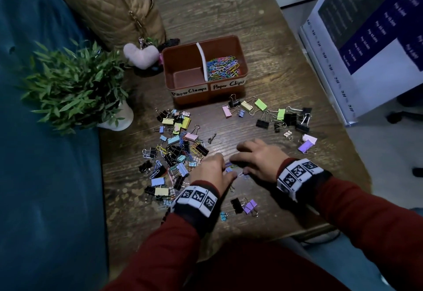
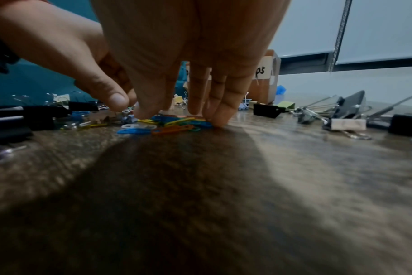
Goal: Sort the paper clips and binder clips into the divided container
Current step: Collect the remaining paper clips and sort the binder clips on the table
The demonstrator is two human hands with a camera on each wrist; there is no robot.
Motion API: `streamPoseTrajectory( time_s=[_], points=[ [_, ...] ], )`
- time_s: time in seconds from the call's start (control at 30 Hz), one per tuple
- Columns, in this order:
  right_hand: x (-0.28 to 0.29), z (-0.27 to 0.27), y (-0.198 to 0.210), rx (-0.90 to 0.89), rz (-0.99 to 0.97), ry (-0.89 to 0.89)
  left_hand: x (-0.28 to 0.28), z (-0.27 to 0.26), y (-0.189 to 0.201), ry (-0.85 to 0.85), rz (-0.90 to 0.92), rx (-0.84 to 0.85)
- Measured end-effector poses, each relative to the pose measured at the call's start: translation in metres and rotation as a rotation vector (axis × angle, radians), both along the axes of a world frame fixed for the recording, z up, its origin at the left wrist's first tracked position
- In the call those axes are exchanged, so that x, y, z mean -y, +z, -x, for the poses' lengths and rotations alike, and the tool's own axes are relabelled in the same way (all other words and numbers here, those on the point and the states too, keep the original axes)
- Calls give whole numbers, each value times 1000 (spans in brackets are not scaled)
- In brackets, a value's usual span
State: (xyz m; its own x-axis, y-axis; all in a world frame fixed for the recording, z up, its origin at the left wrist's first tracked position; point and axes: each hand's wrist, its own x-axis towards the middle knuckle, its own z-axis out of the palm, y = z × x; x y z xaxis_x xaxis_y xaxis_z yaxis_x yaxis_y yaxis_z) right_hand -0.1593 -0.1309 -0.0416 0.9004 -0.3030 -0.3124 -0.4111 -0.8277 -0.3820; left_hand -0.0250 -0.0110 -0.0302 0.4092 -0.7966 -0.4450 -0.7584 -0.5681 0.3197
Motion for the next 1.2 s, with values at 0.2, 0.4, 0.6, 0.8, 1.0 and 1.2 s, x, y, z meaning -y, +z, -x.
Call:
streamPoseTrajectory(
  time_s=[0.2, 0.4, 0.6, 0.8, 1.0, 1.2],
  points=[
    [-15, -24, -4, 32, 38, 125, -4, -5, -10, 92, -43, 6],
    [-3, -12, 0, 67, -1, 65, -9, -16, -3, 88, -52, 2],
    [0, -7, -3, 3, -91, -84, -3, -9, 1, 65, -6, 38],
    [-11, -16, -6, 50, -2, 26, 7, -10, -3, 74, -10, 23],
    [-9, -24, -1, -132, 131, 227, -5, -20, 3, 98, -15, 74],
    [5, -9, 10, -86, 88, 112, -18, -33, 8, 126, -88, 90]
  ],
)
